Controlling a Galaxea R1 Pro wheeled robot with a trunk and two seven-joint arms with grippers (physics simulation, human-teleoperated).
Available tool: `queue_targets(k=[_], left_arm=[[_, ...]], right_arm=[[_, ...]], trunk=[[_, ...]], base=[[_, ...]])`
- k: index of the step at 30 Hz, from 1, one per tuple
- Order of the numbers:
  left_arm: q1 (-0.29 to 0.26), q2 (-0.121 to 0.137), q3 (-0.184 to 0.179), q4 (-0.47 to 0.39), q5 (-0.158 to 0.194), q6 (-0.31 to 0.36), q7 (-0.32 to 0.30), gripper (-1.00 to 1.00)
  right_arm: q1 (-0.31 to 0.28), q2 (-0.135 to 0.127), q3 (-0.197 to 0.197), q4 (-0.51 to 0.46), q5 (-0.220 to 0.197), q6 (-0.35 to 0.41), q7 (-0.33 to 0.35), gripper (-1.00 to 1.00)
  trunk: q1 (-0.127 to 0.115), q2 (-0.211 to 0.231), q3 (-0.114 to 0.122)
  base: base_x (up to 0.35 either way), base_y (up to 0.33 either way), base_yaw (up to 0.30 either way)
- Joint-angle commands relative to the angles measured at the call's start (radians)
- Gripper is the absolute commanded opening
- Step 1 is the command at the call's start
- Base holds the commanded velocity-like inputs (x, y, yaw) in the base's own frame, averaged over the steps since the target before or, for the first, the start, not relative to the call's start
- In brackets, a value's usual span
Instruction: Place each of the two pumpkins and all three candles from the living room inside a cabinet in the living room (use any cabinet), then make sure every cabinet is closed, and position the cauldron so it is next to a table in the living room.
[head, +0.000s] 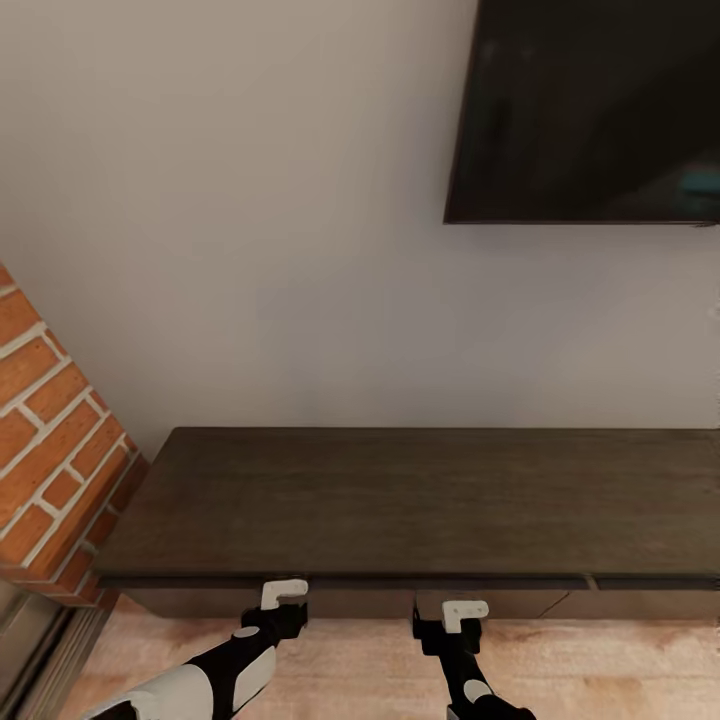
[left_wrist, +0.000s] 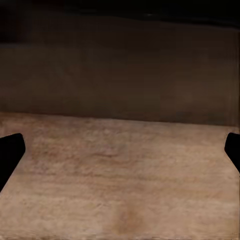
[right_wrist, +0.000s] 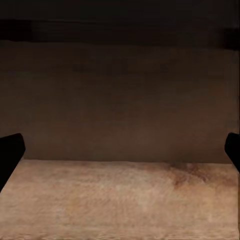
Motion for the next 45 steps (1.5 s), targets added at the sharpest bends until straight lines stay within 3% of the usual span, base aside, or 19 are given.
queue_targets(k=[1, 10, 25, 28, 29, 36, 45], left_arm=[[0.000, 0.000, 0.000, 0.000, 0.000, 0.000, 0.000, 1.00], [0.000, 0.001, 0.000, 0.001, 0.000, 0.000, 0.000, 1.00], [0.006, 0.001, -0.004, 0.042, 0.000, 0.002, 0.000, 1.00], [0.037, 0.001, -0.003, 0.045, 0.003, 0.004, 0.000, 1.00], [0.080, -0.001, -0.002, 0.045, 0.005, 0.010, 0.000, 1.00], [0.131, -0.004, -0.002, 0.044, 0.006, 0.013, 0.000, 1.00], [0.178, -0.007, -0.001, 0.040, 0.006, 0.013, -0.010, 1.00]], right_arm=[[0.000, 0.000, 0.000, 0.000, 0.000, 0.000, 0.000, 1.00], [0.000, -0.001, -0.001, -0.002, 0.000, 0.000, 0.000, 1.00], [0.004, 0.002, 0.002, 0.011, -0.001, 0.001, 0.001, 1.00], [0.014, 0.003, 0.003, 0.056, 0.002, 0.003, 0.004, 1.00], [0.021, 0.000, 0.003, 0.072, 0.000, 0.008, 0.008, 1.00], [0.058, 0.000, 0.004, 0.120, 0.006, 0.014, 0.012, 1.00], [0.096, -0.004, 0.005, 0.136, 0.005, 0.014, 0.012, 1.00]], trunk=[[0.000, 0.000, 0.000], [0.000, 0.000, 0.000], [0.000, 0.000, 0.000], [0.000, 0.000, 0.000], [0.000, 0.000, 0.000], [0.000, 0.000, 0.000], [0.000, 0.000, 0.000]], base=[[-0.319, 0.000, 0.000], [-0.070, 0.000, 0.000], [-0.316, 0.000, 0.000], [-0.334, 0.000, 0.000], [-0.334, 0.000, 0.000], [-0.302, 0.000, 0.000], [-0.040, 0.000, 0.000]])
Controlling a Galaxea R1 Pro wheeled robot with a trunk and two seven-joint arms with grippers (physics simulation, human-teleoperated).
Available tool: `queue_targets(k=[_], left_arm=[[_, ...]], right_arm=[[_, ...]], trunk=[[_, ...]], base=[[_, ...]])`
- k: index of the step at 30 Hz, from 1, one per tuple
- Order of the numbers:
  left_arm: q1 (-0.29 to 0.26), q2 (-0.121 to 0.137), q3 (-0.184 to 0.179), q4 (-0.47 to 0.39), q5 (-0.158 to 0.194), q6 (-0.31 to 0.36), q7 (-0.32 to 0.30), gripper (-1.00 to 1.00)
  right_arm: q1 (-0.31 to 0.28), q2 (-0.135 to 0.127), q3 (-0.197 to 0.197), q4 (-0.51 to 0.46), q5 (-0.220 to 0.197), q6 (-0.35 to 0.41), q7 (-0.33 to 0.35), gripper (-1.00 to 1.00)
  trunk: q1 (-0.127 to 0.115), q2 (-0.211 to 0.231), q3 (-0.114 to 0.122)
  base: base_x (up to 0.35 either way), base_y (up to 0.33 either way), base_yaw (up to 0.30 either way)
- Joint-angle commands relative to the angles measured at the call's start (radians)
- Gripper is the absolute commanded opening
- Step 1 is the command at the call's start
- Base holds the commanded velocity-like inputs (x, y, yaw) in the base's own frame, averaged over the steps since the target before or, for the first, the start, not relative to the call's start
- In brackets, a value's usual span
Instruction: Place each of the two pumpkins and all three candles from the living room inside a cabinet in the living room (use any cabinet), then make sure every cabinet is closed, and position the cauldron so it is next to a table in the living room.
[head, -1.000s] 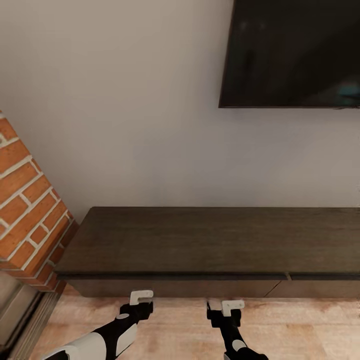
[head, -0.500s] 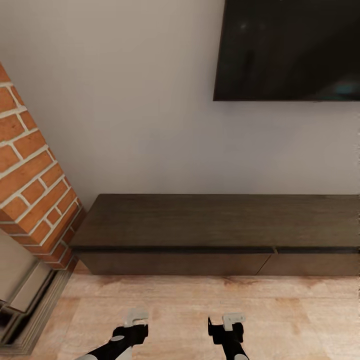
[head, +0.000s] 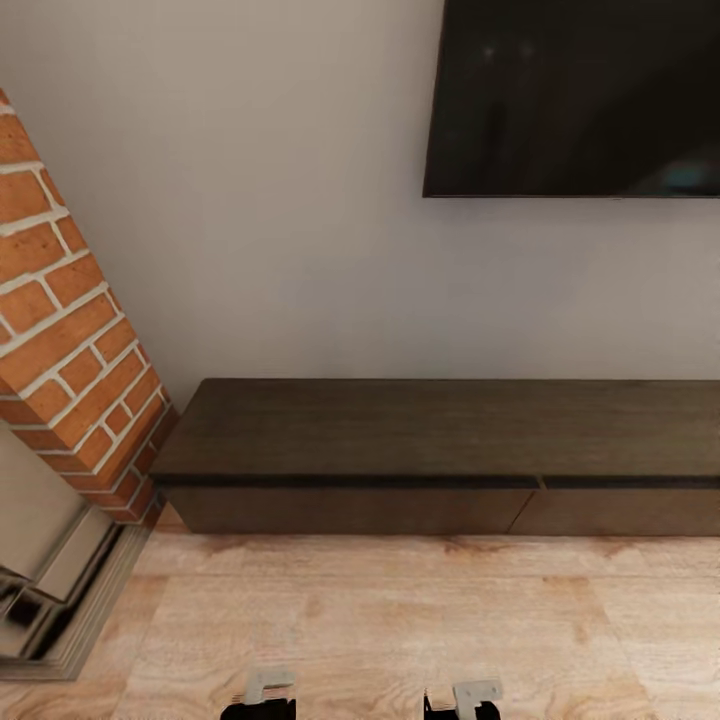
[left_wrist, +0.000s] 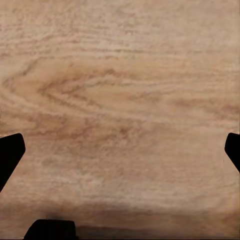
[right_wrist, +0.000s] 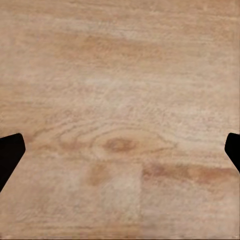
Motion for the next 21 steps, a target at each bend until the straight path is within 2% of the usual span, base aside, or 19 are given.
queue_targets(k=[1, 7, 18, 19, 21], left_arm=[[0.017, 0.000, 0.001, 0.000, 0.003, 0.001, 0.001, 1.00], [0.062, 0.006, 0.004, 0.010, 0.006, 0.006, 0.007, 1.00], [0.096, 0.003, 0.008, 0.049, 0.008, 0.008, 0.009, 1.00], [0.097, 0.004, 0.008, 0.050, 0.012, 0.008, 0.009, 1.00], [0.099, 0.005, 0.010, 0.050, 0.042, 0.009, 0.009, 1.00]], right_arm=[[0.018, -0.001, 0.001, 0.001, 0.000, 0.000, 0.000, 1.00], [0.061, -0.014, 0.002, 0.007, 0.000, 0.001, 0.000, 1.00], [0.080, -0.016, 0.002, 0.008, -0.001, 0.003, 0.000, 1.00], [0.080, -0.016, 0.002, 0.008, -0.001, 0.003, 0.000, 1.00], [0.082, -0.016, 0.002, 0.008, -0.001, 0.003, 0.000, 1.00]], trunk=[[-0.004, 0.007, 0.003], [-0.027, 0.049, 0.022], [-0.069, 0.126, 0.056], [-0.073, 0.133, 0.060], [-0.081, 0.147, 0.066]], base=[[-0.001, 0.000, 0.000], [0.000, 0.000, 0.000], [0.000, 0.000, 0.000], [0.000, 0.000, 0.000], [0.000, 0.000, 0.000]])
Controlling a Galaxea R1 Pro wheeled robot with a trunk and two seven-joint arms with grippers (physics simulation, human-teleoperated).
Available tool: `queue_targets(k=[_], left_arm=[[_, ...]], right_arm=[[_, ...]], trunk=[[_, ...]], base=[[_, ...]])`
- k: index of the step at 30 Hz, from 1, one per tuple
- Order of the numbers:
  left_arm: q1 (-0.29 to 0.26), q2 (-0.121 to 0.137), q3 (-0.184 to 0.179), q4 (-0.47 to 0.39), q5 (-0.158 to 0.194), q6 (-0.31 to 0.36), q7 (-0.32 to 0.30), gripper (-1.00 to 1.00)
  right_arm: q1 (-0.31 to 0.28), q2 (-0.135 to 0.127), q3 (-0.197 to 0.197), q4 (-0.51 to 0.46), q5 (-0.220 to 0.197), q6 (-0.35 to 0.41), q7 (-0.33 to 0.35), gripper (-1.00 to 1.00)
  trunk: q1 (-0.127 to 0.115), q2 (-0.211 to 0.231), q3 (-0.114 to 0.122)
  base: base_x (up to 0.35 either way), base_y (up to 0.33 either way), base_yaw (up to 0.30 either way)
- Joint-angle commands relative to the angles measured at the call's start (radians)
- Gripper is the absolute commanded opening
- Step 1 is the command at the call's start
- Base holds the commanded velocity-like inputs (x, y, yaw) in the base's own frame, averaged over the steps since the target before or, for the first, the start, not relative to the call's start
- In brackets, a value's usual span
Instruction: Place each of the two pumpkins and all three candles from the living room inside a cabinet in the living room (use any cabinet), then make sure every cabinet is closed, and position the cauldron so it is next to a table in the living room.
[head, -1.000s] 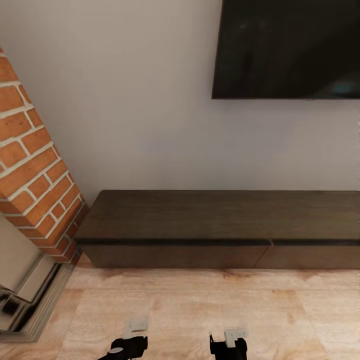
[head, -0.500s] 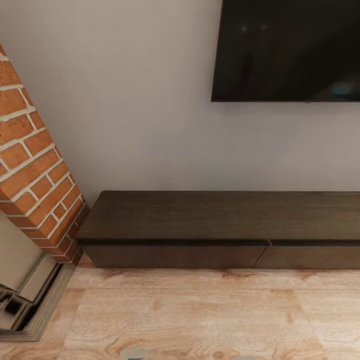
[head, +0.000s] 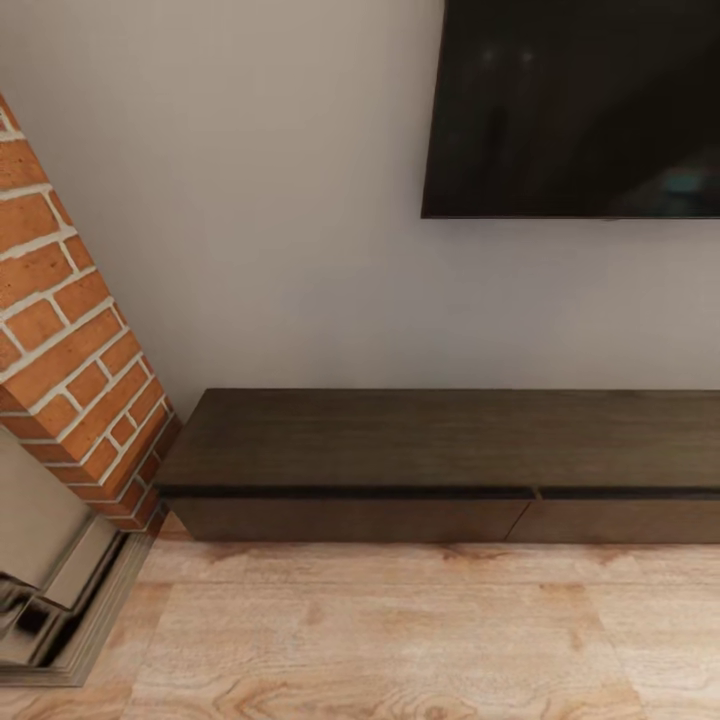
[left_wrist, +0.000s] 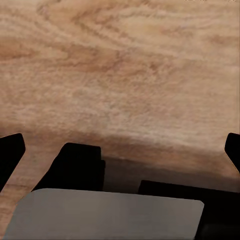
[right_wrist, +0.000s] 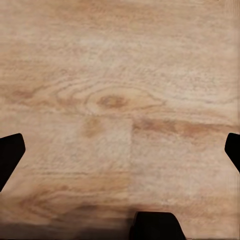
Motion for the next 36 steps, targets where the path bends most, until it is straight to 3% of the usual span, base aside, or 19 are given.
queue_targets(k=[1, 4, 7, 23, 36], left_arm=[[0.000, 0.000, 0.000, 0.000, 0.020, 0.000, 0.000, 1.00], [0.001, 0.001, 0.000, 0.001, 0.067, 0.000, 0.000, 1.00], [0.001, 0.001, -0.001, 0.002, 0.081, 0.000, 0.000, 1.00], [0.001, 0.004, -0.001, 0.004, 0.087, 0.000, 0.001, 1.00], [0.001, 0.003, -0.002, 0.004, 0.086, 0.000, 0.000, 1.00]], right_arm=[[0.000, 0.000, 0.000, 0.000, 0.000, 0.000, 0.001, 1.00], [0.002, 0.000, 0.000, 0.000, 0.000, 0.000, 0.005, 1.00], [0.002, 0.000, 0.000, 0.000, 0.000, 0.000, 0.007, 1.00], [0.003, 0.000, 0.000, -0.001, 0.001, 0.000, 0.008, 1.00], [0.003, 0.000, 0.000, -0.001, 0.002, -0.001, 0.008, 1.00]], trunk=[[-0.004, 0.007, 0.003], [-0.015, 0.028, 0.013], [-0.027, 0.049, 0.022], [-0.088, 0.161, 0.072], [-0.088, 0.161, 0.077]], base=[[0.000, 0.000, 0.000], [0.000, 0.000, 0.000], [0.000, 0.000, 0.000], [0.000, 0.000, 0.000], [0.000, 0.000, 0.172]])
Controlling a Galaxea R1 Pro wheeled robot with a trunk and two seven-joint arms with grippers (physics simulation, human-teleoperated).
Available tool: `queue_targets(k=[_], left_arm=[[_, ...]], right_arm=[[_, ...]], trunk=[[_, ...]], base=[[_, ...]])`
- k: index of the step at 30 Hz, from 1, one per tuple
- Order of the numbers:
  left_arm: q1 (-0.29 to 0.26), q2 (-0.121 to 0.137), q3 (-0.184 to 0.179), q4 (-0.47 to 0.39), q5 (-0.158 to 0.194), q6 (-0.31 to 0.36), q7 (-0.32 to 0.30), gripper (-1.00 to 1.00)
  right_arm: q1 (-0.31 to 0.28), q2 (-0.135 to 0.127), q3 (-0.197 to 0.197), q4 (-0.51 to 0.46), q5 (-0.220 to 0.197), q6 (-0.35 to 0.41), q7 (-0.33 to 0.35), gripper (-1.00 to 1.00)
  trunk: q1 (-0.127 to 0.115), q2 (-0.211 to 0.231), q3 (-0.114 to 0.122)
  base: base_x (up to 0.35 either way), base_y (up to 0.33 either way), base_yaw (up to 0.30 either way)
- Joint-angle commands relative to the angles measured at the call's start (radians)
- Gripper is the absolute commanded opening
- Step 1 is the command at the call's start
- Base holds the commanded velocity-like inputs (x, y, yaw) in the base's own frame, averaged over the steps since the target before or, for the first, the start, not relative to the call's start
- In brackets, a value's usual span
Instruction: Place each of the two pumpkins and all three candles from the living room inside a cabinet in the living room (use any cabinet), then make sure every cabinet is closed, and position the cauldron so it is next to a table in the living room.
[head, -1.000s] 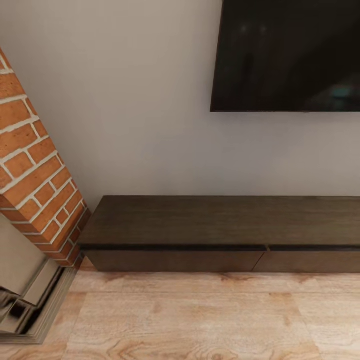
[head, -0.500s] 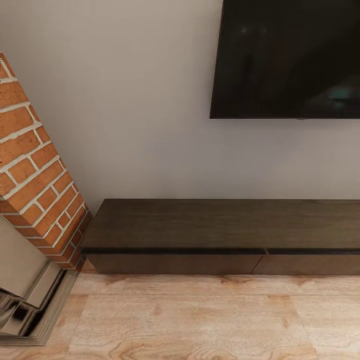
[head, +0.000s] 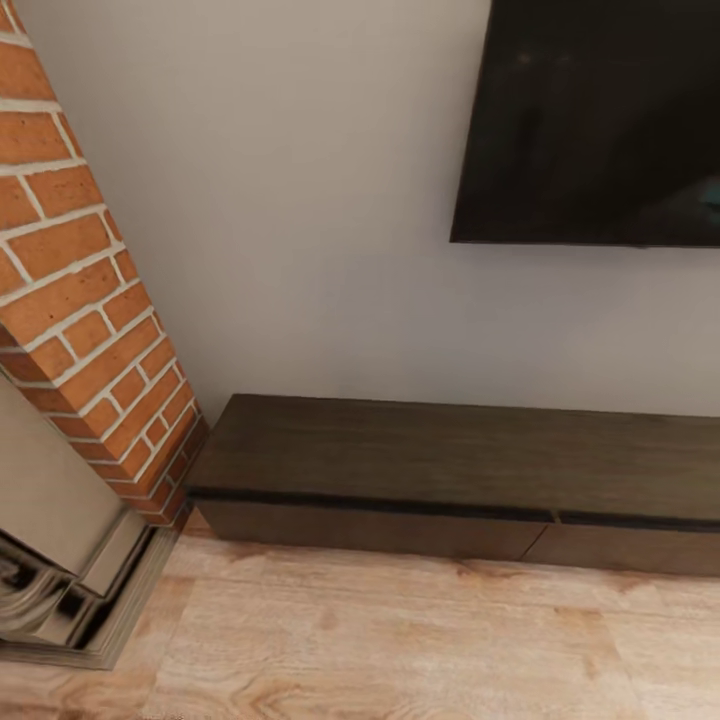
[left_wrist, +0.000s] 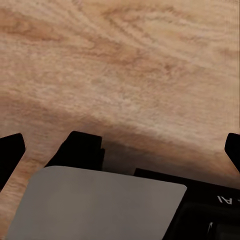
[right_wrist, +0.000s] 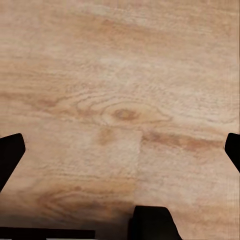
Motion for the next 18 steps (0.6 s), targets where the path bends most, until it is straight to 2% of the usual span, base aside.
queue_targets(k=[1, 18], left_arm=[[0.000, 0.000, 0.000, 0.000, 0.000, 0.000, 0.000, 1.00], [0.000, 0.000, 0.000, 0.000, 0.000, 0.000, 0.000, 1.00]], right_arm=[[0.000, 0.000, 0.000, 0.000, 0.001, 0.000, 0.000, 1.00], [0.001, 0.000, 0.000, 0.000, 0.001, 0.000, 0.000, 1.00]], trunk=[[0.000, 0.000, 0.001], [0.000, 0.000, 0.012]], base=[[0.000, 0.000, 0.256], [0.000, 0.000, 0.256]])
